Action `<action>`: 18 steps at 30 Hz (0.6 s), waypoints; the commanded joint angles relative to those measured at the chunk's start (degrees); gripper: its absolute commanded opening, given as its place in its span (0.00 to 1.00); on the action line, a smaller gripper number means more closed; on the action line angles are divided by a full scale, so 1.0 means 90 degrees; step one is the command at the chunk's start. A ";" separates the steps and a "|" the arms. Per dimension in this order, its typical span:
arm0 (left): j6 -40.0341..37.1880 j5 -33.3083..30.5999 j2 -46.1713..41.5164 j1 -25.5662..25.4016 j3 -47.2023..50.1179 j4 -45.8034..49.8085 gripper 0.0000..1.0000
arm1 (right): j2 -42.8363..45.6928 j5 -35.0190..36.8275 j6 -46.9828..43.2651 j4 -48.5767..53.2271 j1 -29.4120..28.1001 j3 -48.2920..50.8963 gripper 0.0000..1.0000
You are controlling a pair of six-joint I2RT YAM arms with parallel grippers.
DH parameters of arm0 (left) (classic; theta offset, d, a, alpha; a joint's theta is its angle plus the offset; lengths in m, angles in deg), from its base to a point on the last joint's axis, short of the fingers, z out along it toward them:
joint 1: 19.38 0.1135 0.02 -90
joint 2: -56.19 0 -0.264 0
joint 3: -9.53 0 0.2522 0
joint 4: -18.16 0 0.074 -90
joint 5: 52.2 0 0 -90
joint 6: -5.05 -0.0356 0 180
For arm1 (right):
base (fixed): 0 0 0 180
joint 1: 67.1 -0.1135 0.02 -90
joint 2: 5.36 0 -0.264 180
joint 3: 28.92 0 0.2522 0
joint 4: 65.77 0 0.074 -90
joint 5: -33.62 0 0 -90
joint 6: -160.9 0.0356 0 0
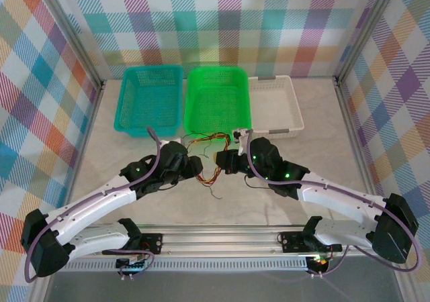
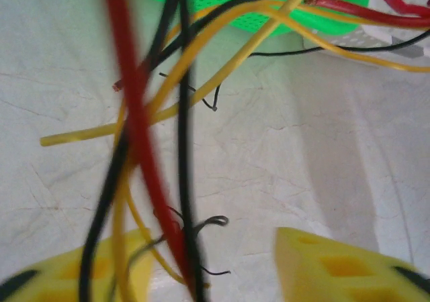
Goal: Untangle the cables
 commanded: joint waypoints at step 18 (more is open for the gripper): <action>0.0365 -0.1121 0.0009 -0.0083 -0.0089 0.0153 0.00 | 0.2690 0.1696 0.0815 -0.0611 -0.0038 0.2382 0.00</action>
